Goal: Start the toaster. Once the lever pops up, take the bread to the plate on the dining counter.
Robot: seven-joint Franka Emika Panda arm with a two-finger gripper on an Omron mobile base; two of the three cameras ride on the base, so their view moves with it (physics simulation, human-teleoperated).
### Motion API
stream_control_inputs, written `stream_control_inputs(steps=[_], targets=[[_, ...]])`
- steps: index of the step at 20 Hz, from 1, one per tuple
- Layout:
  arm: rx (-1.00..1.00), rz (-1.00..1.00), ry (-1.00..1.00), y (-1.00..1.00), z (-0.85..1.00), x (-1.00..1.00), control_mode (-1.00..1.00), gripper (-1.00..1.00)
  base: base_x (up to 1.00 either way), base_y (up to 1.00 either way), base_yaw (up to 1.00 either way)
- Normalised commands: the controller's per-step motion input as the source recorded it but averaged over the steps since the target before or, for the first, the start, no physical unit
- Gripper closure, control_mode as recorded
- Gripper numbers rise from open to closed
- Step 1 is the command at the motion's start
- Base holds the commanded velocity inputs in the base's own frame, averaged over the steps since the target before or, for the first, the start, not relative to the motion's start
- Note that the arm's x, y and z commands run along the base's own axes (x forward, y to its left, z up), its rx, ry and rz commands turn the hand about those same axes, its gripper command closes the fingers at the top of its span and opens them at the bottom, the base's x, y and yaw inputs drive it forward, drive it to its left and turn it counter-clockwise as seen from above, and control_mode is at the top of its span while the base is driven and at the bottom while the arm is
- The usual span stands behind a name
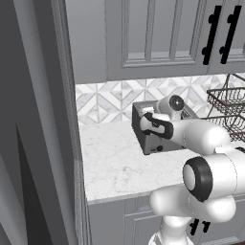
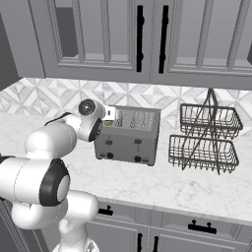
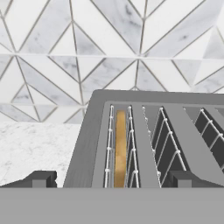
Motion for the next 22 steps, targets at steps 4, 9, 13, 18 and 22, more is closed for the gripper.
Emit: stream_control_inputs(steps=[4,9,13,18,22], targets=[[0.0,0.0,0.0,0.0,0.0,0.0,-1.0,-1.0,0.0,0.0,0.0],[0.0,0.0,0.0,0.0,0.0,0.0,-1.0,-1.0,0.0,0.0,0.0],[0.0,0.0,0.0,0.0,0.0,0.0,-1.0,-1.0,0.0,0.0,0.0],[0.0,0.0,0.0,0.0,0.0,0.0,-1.0,-1.0,0.0,0.0,0.0],[0.0,0.0,0.0,0.0,0.0,0.0,-1.0,-1.0,0.0,0.0,0.0]])
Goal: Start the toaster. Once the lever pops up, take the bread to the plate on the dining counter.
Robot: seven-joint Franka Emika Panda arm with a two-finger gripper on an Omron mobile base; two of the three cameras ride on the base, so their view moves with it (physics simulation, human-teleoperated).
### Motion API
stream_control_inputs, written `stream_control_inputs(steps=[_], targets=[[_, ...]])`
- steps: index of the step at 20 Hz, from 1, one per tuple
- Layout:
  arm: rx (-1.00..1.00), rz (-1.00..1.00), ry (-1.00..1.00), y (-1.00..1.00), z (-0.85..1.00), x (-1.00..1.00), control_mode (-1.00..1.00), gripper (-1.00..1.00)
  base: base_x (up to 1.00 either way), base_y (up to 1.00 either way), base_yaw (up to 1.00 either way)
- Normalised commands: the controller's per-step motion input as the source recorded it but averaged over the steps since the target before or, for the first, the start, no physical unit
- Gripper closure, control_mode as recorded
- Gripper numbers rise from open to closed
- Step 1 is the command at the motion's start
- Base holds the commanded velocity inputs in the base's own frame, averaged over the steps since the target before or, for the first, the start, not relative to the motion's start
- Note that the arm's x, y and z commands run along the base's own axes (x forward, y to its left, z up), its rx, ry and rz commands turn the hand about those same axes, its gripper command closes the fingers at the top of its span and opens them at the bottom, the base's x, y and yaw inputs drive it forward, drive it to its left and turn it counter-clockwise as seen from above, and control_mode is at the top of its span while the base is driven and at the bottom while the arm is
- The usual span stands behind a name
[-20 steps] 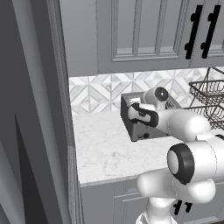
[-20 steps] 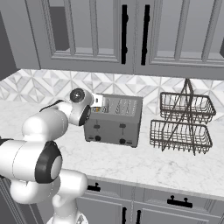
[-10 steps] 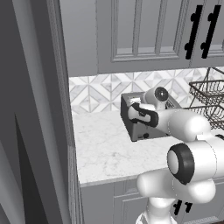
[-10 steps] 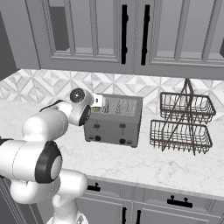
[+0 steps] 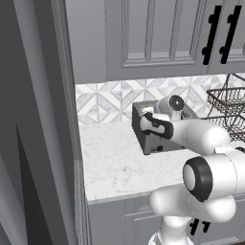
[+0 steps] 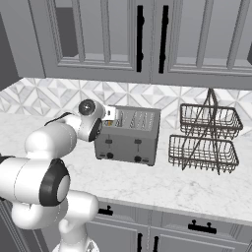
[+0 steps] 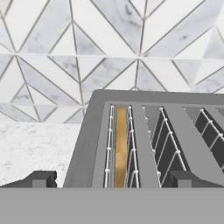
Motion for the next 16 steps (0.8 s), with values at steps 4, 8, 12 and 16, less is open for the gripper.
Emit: stream_control_inputs(steps=[4,8,12,16], targets=[[0.0,0.0,0.0,0.0,0.0,0.0,-1.0,-1.0,0.0,0.0,0.0],[0.0,0.0,0.0,0.0,0.0,0.0,-1.0,-1.0,0.0,0.0,0.0],[0.0,0.0,0.0,0.0,0.0,0.0,-1.0,-1.0,0.0,0.0,0.0],[0.0,0.0,0.0,0.0,0.0,0.0,-1.0,-1.0,0.0,0.0,0.0]])
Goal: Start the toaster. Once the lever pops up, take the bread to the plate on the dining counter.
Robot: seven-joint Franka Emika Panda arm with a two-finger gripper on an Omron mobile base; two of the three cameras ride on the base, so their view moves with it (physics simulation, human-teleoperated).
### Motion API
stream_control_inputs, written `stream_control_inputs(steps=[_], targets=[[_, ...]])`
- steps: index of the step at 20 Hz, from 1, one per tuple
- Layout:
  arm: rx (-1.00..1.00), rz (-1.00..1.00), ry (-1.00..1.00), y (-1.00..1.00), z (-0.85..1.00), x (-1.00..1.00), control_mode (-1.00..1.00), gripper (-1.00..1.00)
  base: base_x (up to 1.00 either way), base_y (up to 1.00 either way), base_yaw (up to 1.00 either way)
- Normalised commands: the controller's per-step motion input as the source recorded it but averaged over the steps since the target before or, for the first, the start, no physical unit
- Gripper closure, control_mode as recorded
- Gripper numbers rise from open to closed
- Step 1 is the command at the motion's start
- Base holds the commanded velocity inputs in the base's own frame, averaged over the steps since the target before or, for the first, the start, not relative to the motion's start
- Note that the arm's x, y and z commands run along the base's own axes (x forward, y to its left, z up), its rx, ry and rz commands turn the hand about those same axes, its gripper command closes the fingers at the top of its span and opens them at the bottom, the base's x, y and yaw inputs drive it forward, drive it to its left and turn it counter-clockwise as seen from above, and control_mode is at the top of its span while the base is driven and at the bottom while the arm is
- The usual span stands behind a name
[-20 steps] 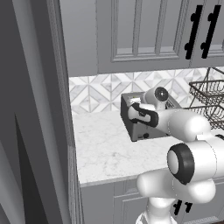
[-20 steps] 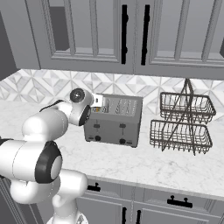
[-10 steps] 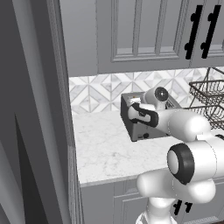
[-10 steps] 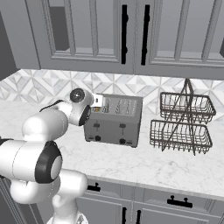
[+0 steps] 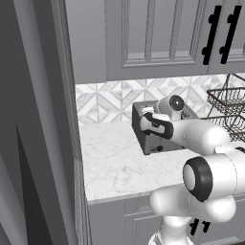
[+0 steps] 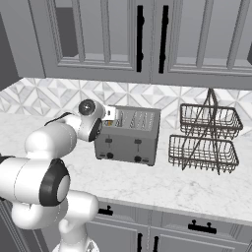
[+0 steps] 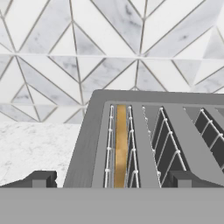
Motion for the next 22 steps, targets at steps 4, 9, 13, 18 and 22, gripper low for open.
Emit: stream_control_inputs(steps=[4,9,13,18,22], targets=[[0.0,0.0,0.0,0.0,0.0,0.0,-1.0,-1.0,0.0,0.0,0.0],[0.0,0.0,0.0,0.0,0.0,0.0,-1.0,-1.0,0.0,0.0,0.0],[0.0,0.0,0.0,0.0,0.0,0.0,-1.0,-1.0,0.0,0.0,0.0],[0.0,0.0,0.13,0.0,0.02,0.01,-1.0,-1.0,0.0,0.0,0.0],[0.0,0.0,0.06,0.0,0.11,0.0,-1.0,-1.0,0.0,0.0,0.0]])
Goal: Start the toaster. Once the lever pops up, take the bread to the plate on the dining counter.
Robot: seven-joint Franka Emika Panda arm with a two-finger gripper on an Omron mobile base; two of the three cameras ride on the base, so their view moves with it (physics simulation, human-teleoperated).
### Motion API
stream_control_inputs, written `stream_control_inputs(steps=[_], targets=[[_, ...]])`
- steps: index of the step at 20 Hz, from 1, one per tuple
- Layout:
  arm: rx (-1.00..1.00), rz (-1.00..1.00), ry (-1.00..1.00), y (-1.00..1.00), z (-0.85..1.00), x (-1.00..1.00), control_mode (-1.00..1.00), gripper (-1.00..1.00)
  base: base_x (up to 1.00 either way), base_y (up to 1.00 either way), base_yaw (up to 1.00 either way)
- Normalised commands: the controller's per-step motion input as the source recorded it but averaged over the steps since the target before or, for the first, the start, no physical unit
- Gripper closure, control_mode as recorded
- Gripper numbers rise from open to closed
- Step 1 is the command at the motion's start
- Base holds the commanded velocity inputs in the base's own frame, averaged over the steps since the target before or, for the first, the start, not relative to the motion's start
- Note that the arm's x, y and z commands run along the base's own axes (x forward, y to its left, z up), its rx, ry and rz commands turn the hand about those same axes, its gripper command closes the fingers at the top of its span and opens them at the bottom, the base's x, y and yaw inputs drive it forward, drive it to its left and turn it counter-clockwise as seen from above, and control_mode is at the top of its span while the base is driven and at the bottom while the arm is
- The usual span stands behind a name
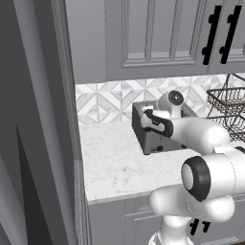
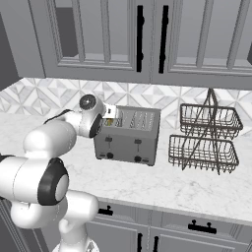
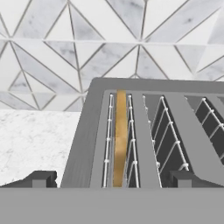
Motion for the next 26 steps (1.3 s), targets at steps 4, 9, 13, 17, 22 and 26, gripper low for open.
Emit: stream_control_inputs(steps=[4,9,13,17,22,26], targets=[[0.0,0.0,0.0,0.0,0.01,0.0,-1.0,-1.0,0.0,0.0,0.0],[0.0,0.0,0.0,0.0,-0.03,0.0,-1.0,-1.0,0.0,0.0,0.0],[0.0,0.0,0.0,0.0,-0.08,0.0,-1.0,-1.0,0.0,0.0,0.0],[0.0,0.0,0.0,-0.01,-0.05,0.04,-1.0,-1.0,0.0,0.0,0.0],[0.0,0.0,0.02,-0.01,-0.11,0.09,-1.0,-1.0,0.0,0.0,0.0],[0.01,0.0,0.02,-0.02,-0.17,0.09,-1.0,-1.0,0.0,0.0,0.0]])
